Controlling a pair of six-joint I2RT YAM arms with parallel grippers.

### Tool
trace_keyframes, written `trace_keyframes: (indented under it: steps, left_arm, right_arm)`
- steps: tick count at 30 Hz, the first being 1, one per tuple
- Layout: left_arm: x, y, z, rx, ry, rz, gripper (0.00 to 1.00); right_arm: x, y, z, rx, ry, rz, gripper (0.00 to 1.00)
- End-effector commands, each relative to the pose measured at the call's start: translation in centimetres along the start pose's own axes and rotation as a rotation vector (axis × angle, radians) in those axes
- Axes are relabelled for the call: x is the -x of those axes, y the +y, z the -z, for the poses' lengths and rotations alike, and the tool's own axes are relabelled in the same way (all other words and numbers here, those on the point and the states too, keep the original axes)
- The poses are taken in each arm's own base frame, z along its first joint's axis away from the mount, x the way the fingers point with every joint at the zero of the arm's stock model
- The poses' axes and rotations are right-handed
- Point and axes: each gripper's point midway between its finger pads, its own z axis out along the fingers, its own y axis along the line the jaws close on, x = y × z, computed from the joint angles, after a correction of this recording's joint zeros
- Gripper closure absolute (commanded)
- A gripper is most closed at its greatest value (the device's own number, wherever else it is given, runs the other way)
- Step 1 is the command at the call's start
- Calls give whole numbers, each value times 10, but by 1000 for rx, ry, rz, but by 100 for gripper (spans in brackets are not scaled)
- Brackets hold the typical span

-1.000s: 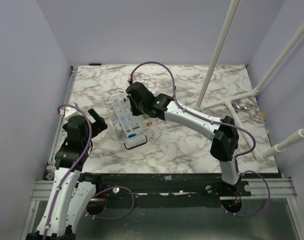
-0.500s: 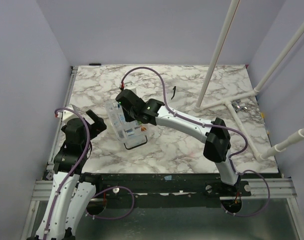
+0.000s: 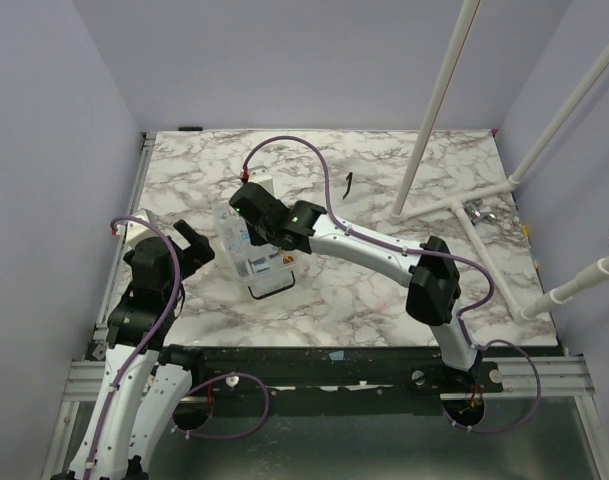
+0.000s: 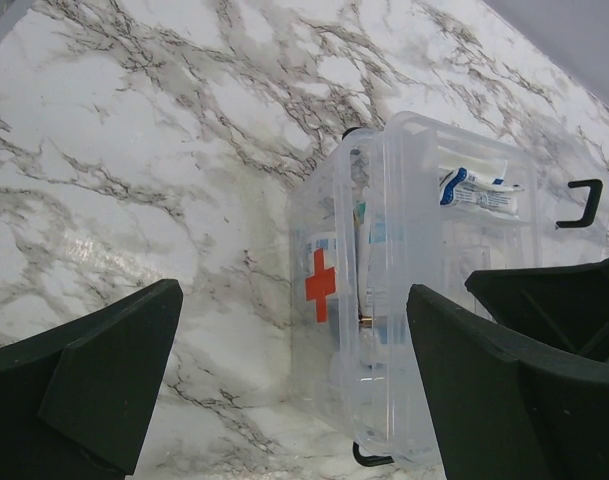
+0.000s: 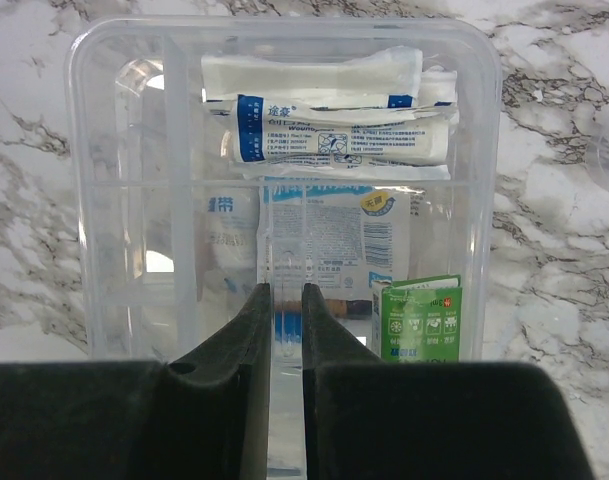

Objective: Organize the medicine kit

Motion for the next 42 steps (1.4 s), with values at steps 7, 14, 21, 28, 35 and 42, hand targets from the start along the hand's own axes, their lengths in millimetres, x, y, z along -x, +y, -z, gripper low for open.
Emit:
trace_keyframes:
  steps: [7,14,21,28,35,42]
  left_arm:
    - [2,2,1,15,-12,-5,2]
    - [1,2,0,16,-8,-4,1]
    - [0,2,-1,16,-2,-4,1]
    - [-1,2,-2,18,4,-8,2]
    - [-1,2,-3,23,5,-12,1]
    - [-3,3,-5,28,15,-19,1]
  right_arm:
    - [-31,-6,-15,-49,57,39,99]
    - [-48,-7,-26,-52,94,50,99]
    - [-61,-8,-33,-51,121,59,99]
    - [-46,-6,-23,-35,87,59,89]
    - [-29,-3,-12,-19,49,53,71]
    - [-9,-3,-1,-18,-2,43,64]
